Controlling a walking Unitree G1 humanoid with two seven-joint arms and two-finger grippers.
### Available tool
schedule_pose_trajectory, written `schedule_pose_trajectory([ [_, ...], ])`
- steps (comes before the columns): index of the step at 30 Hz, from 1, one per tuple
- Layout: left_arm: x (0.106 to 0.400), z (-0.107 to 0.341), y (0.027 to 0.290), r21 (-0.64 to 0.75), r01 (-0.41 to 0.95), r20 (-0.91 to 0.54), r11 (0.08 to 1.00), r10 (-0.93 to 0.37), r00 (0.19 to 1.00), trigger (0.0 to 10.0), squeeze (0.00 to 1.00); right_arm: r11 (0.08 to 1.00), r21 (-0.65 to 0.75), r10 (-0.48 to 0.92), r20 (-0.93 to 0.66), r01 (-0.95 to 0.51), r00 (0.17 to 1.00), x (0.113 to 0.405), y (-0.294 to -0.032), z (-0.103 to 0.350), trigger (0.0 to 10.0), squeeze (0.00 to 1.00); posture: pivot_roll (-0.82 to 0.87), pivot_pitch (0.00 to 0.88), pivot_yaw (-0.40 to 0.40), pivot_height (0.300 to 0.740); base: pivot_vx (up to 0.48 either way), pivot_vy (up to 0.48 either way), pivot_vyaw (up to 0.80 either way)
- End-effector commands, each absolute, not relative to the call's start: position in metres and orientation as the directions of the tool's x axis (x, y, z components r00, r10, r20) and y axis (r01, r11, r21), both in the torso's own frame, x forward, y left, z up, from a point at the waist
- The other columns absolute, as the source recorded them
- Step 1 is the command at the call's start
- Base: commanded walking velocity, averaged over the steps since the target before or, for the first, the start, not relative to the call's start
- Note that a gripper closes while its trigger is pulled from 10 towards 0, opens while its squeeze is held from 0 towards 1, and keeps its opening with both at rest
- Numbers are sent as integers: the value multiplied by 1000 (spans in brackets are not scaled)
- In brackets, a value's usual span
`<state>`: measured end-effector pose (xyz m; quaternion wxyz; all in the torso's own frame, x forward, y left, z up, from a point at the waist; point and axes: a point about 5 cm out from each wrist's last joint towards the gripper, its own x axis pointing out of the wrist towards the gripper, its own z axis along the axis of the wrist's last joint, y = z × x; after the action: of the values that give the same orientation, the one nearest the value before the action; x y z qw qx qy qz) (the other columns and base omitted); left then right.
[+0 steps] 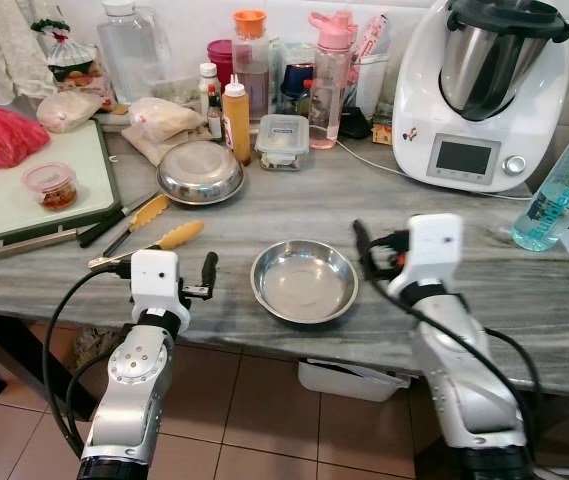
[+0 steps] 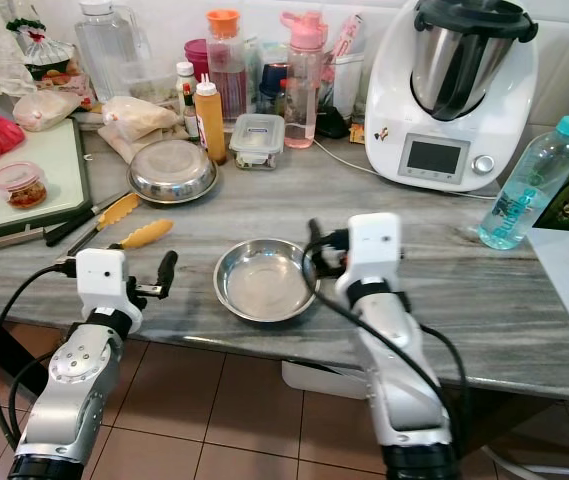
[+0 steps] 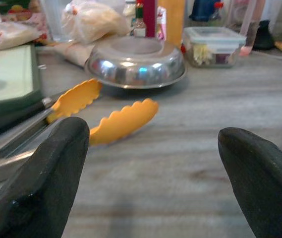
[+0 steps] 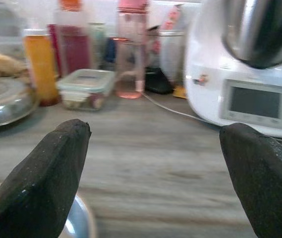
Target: Setting the table
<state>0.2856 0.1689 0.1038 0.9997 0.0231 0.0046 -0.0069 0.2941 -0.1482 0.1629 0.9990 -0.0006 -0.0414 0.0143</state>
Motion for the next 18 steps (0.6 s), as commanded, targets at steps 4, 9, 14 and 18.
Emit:
schedule_pose_trajectory([
  [4,280,101,168,39,31,-47,999,-29,998,10000,0,1000,-10,-2,70,2,998,284,-155,157,10000,0,-100,0,4,740,0,0,0],
  [9,287,107,162,49,53,-44,997,-51,998,10000,0,999,1,-32,70,32,997,279,-155,155,10000,0,-112,9,35,740,0,0,0],
  [14,288,107,165,9,21,-56,1000,-20,998,10000,0,999,-2,-37,65,37,997,275,-153,153,10000,0,-117,15,51,740,0,0,0],
  [18,284,104,165,12,12,-70,1000,-11,997,10000,0,999,24,-42,71,40,997,273,-155,153,10000,0,-108,16,55,740,0,0,-106],
])
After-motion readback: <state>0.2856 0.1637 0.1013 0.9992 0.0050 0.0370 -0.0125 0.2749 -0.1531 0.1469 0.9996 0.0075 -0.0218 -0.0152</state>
